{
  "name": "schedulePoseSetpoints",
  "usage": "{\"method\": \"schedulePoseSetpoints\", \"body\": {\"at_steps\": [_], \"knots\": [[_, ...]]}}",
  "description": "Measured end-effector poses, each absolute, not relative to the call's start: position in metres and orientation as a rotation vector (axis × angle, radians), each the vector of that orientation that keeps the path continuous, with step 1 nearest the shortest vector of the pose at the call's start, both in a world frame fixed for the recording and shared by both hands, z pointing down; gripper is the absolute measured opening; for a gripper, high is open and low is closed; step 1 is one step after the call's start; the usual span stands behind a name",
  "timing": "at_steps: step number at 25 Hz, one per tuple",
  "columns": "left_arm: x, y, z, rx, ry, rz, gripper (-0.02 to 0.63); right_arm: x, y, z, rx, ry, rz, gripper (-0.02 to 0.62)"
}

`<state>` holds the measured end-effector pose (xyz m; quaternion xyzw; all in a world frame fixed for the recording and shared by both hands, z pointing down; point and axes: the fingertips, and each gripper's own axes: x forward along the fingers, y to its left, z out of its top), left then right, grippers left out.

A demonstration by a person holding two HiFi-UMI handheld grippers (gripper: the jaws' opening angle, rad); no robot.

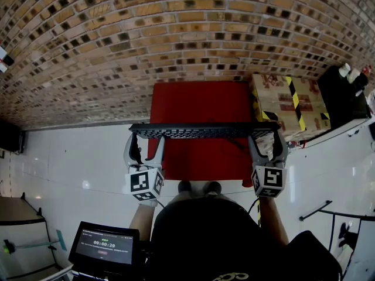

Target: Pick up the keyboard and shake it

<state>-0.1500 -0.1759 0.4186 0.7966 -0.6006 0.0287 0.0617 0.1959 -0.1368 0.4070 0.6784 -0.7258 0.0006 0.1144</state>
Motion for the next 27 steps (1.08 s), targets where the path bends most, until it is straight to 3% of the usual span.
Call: {"method": "schedulePoseSetpoints", "body": {"at_steps": [27], "knots": [[-0.149, -0.171, 0.419, 2.414, -1.827, 0.108, 0.400, 0.198, -0.134, 0.413, 1.996, -2.123, 0.035, 0.353]]}}
